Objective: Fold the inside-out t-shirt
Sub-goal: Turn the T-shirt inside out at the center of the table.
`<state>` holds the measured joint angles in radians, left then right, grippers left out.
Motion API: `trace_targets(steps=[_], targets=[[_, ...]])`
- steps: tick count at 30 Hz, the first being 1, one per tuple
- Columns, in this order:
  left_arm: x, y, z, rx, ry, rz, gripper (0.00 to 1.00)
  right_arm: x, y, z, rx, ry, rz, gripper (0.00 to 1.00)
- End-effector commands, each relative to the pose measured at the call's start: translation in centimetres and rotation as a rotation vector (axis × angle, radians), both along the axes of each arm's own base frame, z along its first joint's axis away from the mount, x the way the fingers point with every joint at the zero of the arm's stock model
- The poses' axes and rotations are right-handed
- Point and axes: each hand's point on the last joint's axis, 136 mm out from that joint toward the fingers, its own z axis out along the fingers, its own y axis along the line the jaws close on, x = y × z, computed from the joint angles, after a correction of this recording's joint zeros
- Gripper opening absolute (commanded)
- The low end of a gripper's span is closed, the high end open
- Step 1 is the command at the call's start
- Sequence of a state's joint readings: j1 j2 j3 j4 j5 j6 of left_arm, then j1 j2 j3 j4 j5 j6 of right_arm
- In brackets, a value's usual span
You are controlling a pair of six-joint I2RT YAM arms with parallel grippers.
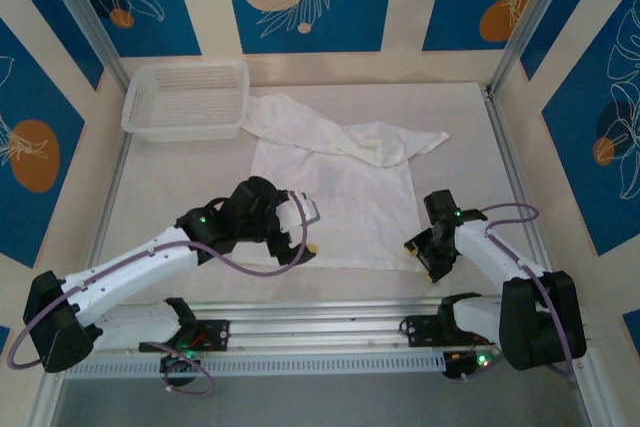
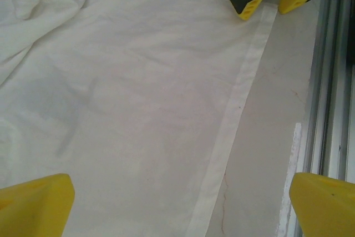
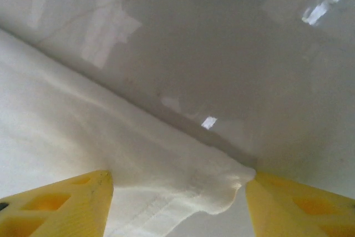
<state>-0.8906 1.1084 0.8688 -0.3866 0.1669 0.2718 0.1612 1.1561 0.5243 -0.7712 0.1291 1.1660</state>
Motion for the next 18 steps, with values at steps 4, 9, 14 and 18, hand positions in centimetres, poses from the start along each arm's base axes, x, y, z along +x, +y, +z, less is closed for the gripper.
trace_targets(steps=[4, 9, 14, 18], targets=[[0.1, 0.0, 0.2, -0.019, -0.037, 0.008, 1.00, 1.6, -0.3, 0.7, -0.014, -0.092, 0.027, 0.35], [0.0, -0.3, -0.4, -0.020, -0.017, -0.001, 1.00, 2.2, 0.2, 2.0, 0.013, -0.141, 0.050, 0.04], [-0.3, -1.7, -0.9, -0.057, 0.047, -0.027, 0.99, 2.8, 1.7, 3.3, 0.093, -0.159, 0.069, 0.03], [-0.6, -3.7, -2.0, -0.094, 0.110, -0.053, 1.00, 3.4, 2.8, 4.4, 0.151, -0.180, 0.082, 0.09]])
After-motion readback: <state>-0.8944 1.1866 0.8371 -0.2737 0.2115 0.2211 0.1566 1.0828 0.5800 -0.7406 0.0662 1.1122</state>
